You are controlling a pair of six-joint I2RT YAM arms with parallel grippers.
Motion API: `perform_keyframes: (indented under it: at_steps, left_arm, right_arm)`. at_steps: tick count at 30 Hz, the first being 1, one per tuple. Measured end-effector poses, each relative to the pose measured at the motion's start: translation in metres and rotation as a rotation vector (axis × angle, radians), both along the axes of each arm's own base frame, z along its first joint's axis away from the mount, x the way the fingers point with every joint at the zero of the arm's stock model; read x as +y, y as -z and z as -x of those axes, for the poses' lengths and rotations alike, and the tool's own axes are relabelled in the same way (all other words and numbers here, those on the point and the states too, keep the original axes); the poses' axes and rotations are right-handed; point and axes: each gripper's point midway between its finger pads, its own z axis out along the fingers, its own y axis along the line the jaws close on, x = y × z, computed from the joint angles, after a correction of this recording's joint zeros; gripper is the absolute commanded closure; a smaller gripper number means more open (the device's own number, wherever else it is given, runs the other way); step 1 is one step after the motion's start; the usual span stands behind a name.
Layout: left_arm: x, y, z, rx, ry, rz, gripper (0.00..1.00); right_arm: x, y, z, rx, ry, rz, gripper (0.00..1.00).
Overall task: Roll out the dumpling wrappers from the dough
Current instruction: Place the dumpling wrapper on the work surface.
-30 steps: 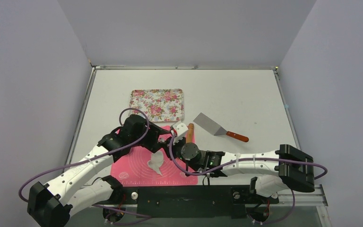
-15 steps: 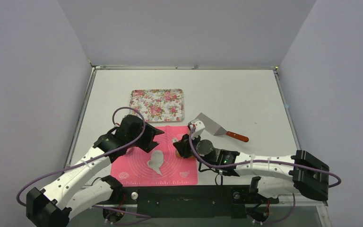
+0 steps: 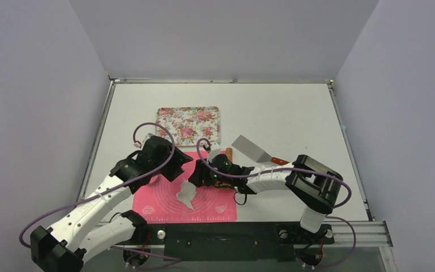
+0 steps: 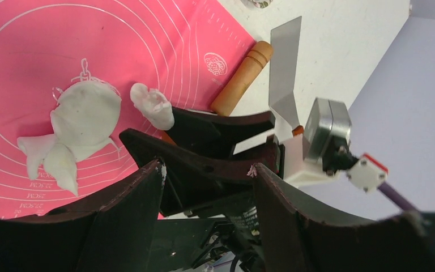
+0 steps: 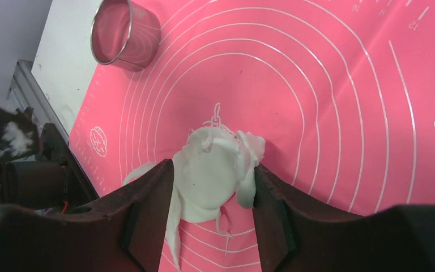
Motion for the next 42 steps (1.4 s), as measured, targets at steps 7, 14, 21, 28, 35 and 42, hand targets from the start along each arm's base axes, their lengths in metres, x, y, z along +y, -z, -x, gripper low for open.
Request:
perform_keyframes:
  at_steps: [7, 14, 21, 28, 35, 42]
  left_arm:
    - [-0.004, 0.016, -0.002, 0.037, 0.045, -0.047, 0.44]
    - [-0.002, 0.021, -0.004, 0.041, 0.058, -0.071, 0.44]
    - [0.006, 0.021, -0.007, 0.027, 0.048, -0.098, 0.44]
    - [0.021, 0.009, -0.007, -0.021, 0.020, -0.113, 0.44]
    - [0.033, 0.004, -0.005, -0.042, 0.018, -0.145, 0.44]
    - [0.037, 0.004, -0.004, -0.046, 0.063, -0.165, 0.44]
  right_arm:
    - [-0.005, 0.022, -0.018, 0.168, 0.020, -0.067, 0.44]
    - [-0.017, 0.029, -0.036, 0.152, 0.051, 0.136, 0.43]
    - [-0.048, 0.033, -0.052, 0.072, 0.082, 0.426, 0.43]
    - [-0.071, 0.046, -0.058, 0.009, 0.087, 0.628, 0.42]
    - [-0.072, 0.044, -0.054, -0.105, 0.046, 0.747, 0.36]
    - [-0.076, 0.020, -0.021, -0.158, -0.115, 0.608, 0.27]
